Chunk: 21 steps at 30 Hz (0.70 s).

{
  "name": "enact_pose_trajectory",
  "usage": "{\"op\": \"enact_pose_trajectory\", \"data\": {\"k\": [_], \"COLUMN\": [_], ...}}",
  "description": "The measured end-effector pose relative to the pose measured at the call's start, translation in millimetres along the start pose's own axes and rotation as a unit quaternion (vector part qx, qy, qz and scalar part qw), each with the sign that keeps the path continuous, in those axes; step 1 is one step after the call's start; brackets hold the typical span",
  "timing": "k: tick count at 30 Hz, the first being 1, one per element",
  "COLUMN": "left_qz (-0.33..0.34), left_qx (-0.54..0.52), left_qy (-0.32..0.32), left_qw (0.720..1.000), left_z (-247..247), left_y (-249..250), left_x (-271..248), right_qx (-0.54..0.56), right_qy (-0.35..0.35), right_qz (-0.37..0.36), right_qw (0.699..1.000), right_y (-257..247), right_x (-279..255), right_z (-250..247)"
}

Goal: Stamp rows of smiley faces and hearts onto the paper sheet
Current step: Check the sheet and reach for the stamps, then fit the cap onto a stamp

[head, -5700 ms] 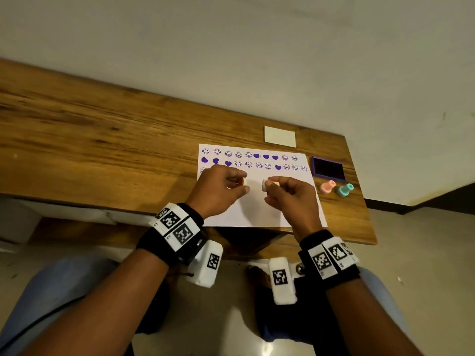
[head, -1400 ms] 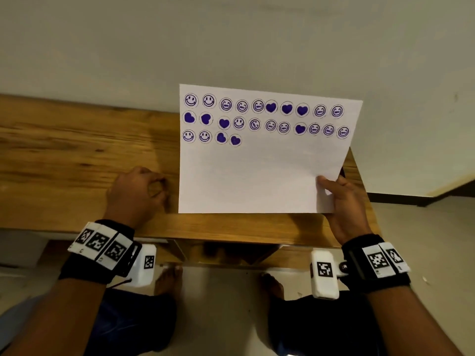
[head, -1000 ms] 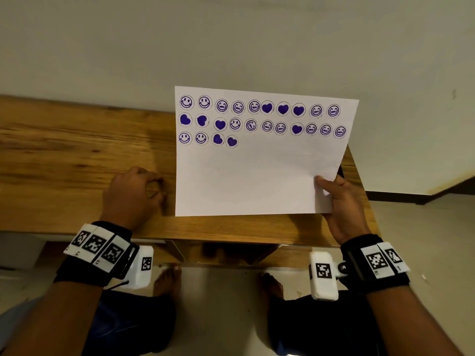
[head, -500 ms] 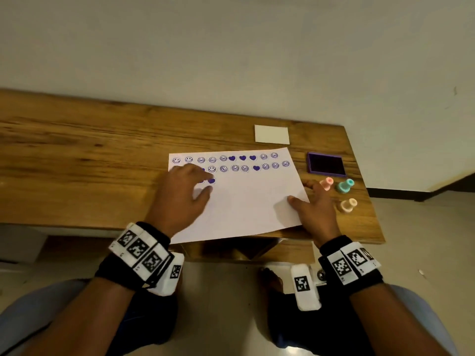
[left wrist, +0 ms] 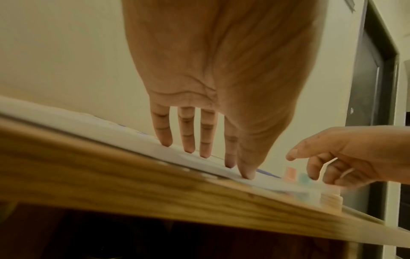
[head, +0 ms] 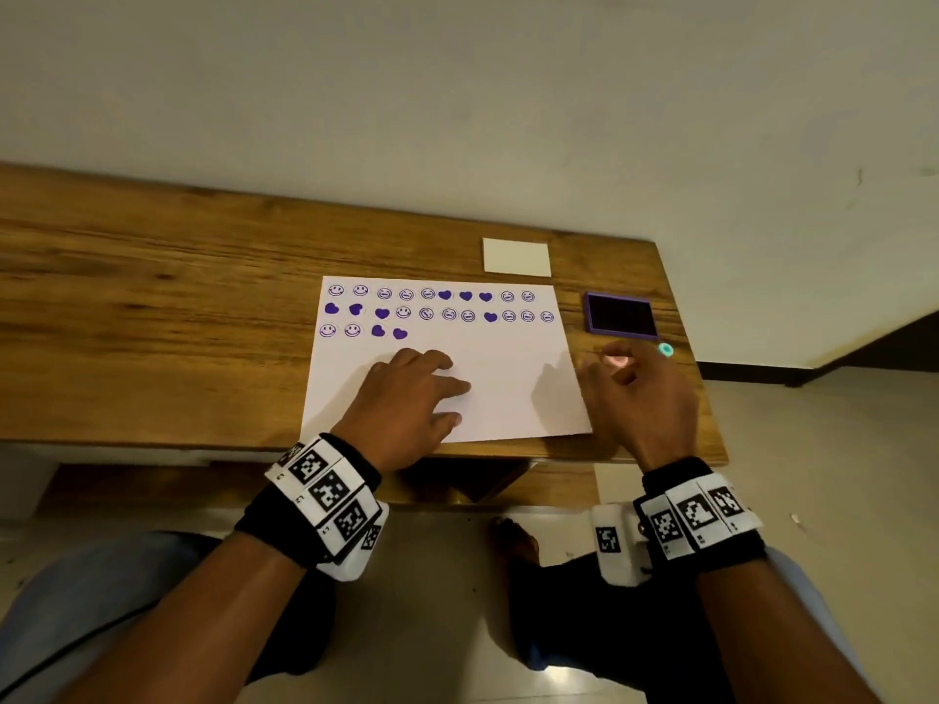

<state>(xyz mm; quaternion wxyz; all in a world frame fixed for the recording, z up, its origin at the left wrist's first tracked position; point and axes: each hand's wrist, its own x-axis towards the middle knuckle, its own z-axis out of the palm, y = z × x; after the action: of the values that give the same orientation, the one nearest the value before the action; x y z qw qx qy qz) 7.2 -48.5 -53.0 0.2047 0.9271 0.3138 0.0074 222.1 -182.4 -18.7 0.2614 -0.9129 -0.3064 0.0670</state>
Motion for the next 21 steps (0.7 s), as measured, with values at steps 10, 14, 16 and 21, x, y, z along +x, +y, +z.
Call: {"op": "enact_pose_trajectory", "data": {"k": [10,14,16,21], "left_qz": [0.003,0.016,0.027,0.039], "left_qx": [-0.008,-0.054,-0.113,-0.292], "left_qy": [0.019,0.077,0.112,0.176], "left_qw": [1.000,0.995,0.987,0.939], "left_z": [-5.3,-8.2,-7.4,-2.8], "left_y": [2.3,2.3,5.1,24.6], "left_x": [-0.6,-0.1,-1.1,-0.6], "right_qx": [-0.107,-0.080,0.060,0.381], "right_qy": [-0.026,-0.046,-0.027,-0.129], "right_qz": [0.033,0.031,0.005,-0.012], "right_qw": [0.993,0.995,0.998,0.915], "right_y": [35.9,29.6,21.9,-12.7], "right_x": [20.5,20.2,15.3,-8.3], "right_z": [-32.7,-29.7,-28.7,-10.7]}}
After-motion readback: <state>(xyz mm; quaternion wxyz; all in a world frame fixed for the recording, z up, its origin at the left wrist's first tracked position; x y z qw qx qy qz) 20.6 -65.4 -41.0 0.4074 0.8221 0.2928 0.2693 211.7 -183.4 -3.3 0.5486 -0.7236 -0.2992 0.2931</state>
